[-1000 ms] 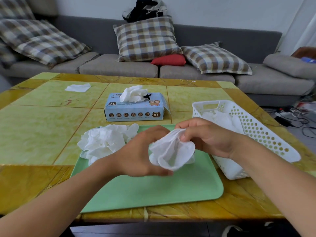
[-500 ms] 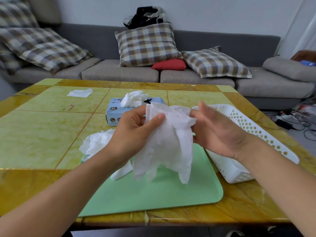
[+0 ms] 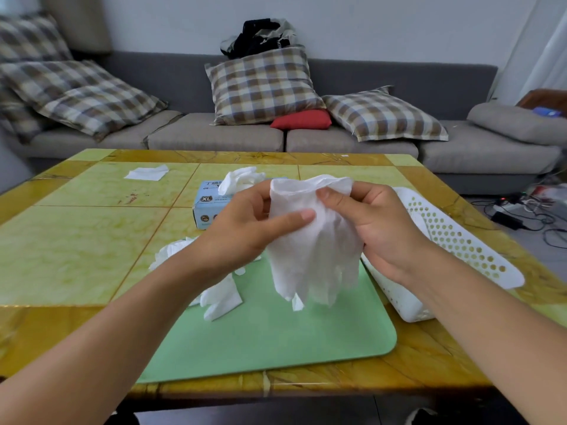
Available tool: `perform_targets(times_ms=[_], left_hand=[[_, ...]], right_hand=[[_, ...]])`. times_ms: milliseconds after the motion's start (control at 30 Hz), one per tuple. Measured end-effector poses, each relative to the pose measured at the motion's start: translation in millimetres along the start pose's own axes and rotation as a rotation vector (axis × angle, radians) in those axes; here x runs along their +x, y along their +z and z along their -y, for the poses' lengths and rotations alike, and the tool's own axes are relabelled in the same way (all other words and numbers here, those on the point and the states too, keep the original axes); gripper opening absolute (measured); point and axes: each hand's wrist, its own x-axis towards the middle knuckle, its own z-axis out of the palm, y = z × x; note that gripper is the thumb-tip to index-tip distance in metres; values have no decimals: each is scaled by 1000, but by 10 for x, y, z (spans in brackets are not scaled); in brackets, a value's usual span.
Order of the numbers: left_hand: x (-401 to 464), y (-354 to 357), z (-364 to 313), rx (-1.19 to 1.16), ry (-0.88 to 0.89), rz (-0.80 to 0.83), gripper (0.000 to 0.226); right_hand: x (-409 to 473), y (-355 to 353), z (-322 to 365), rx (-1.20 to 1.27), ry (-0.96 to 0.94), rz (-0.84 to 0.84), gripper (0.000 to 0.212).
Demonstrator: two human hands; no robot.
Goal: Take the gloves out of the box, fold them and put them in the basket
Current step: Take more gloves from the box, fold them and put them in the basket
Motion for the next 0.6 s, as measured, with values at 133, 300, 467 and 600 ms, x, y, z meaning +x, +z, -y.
perform_targets(times_ms=[133, 300, 467, 600], left_hand=[[145, 291, -191, 0, 98, -173, 12], [555, 619, -606, -67, 14, -96, 19], [901, 914, -724, -70, -117, 11, 20], [1349, 1025, -719, -46, -119, -31, 23]], right_hand=[[-16, -227, 357, -38, -54, -56, 33], [-31, -829, 864, 19, -3, -81, 36], [104, -1274, 1035, -39, 96, -105, 51], [487, -1487, 1075, -68, 92, -109, 29]])
